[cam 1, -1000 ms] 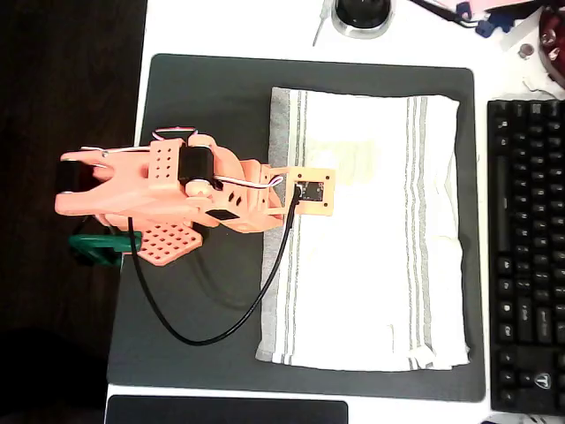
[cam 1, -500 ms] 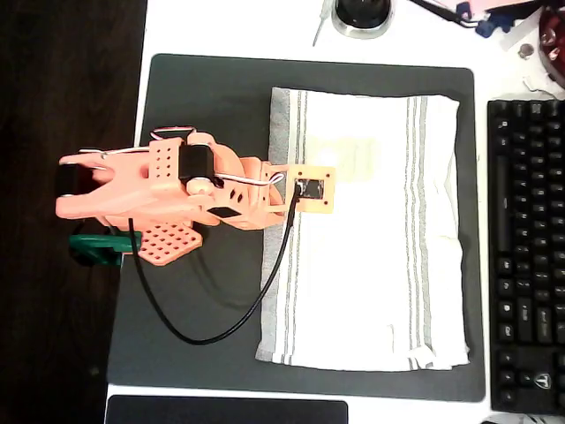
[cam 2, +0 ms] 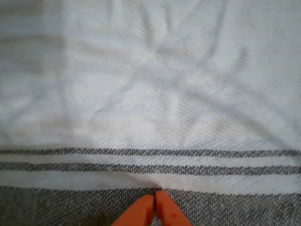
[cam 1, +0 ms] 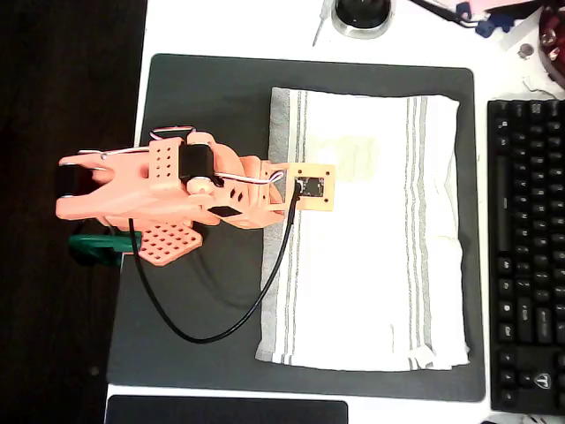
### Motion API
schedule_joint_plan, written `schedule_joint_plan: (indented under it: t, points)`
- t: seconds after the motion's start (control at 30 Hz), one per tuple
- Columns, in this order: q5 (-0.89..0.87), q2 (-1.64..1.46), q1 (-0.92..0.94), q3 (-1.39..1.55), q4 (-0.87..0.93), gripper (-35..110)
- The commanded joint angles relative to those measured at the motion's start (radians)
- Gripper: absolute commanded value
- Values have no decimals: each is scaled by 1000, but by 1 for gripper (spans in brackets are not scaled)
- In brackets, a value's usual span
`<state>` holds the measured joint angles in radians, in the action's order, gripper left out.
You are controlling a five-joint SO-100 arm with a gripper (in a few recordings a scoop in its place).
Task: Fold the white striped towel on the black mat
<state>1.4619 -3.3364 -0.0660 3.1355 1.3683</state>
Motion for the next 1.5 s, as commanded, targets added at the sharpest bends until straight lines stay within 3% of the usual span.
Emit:
schedule_joint_plan:
  t: [0.0, 0.23, 0.43, 0.93, 1.27, 1.47]
  points:
    - [58, -18, -2, -29, 37, 0]
    - [210, 137, 18, -183, 40, 0]
    - [218, 402, -63, -422, 26, 0]
    - [-173, 1279, -436, -1177, 67, 0]
    - [-276, 1865, -471, -1733, 98, 4]
    - [-290, 2080, -503, -1911, 127, 8]
